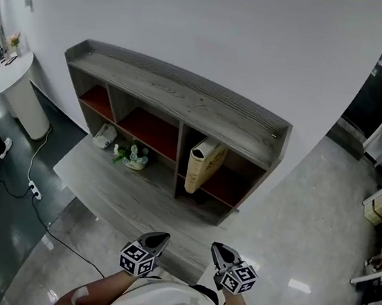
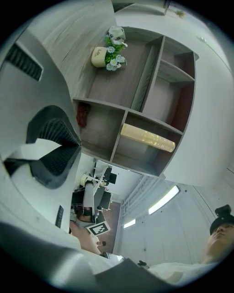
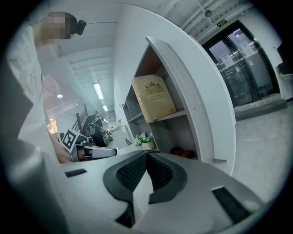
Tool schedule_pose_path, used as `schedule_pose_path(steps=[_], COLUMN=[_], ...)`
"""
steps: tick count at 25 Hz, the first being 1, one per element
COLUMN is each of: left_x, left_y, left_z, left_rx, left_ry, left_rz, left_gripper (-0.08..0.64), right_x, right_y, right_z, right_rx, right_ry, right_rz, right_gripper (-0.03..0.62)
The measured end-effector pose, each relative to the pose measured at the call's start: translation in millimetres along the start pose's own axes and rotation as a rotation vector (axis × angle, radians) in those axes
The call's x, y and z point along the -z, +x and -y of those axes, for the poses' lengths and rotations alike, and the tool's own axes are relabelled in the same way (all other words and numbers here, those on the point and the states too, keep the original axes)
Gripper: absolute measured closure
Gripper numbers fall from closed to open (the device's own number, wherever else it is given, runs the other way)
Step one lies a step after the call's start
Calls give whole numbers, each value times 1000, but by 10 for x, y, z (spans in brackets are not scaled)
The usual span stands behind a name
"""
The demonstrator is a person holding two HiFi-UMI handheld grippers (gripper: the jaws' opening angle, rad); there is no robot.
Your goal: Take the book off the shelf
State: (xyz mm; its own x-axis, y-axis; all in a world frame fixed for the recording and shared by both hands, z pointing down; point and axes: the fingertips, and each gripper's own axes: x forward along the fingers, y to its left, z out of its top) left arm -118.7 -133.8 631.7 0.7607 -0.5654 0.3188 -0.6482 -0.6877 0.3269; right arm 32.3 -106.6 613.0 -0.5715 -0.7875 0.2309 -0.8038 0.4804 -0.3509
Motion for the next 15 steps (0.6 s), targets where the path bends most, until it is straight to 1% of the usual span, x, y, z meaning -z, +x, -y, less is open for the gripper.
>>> schedule_pose_path(steps=[4, 8, 11, 15], left_x=[-52, -65, -110, -226], left_y=[52, 122, 181, 248], left_z=[-28, -45, -3, 62], left_rx=[-10, -38, -55, -86], left_ry=[7, 13, 8, -11], left_rz=[-7, -18, -15, 10], left_gripper=[558, 558, 558, 558], right_x=[-47, -120, -162, -198], right_y=[39, 75, 94, 135], right_z=[65, 197, 281, 347], right_rx=[-7, -18, -43, -91], right_ry=[7, 12, 16, 18], right_rz=[7, 22, 18, -2], right_gripper=[589, 589, 588, 589])
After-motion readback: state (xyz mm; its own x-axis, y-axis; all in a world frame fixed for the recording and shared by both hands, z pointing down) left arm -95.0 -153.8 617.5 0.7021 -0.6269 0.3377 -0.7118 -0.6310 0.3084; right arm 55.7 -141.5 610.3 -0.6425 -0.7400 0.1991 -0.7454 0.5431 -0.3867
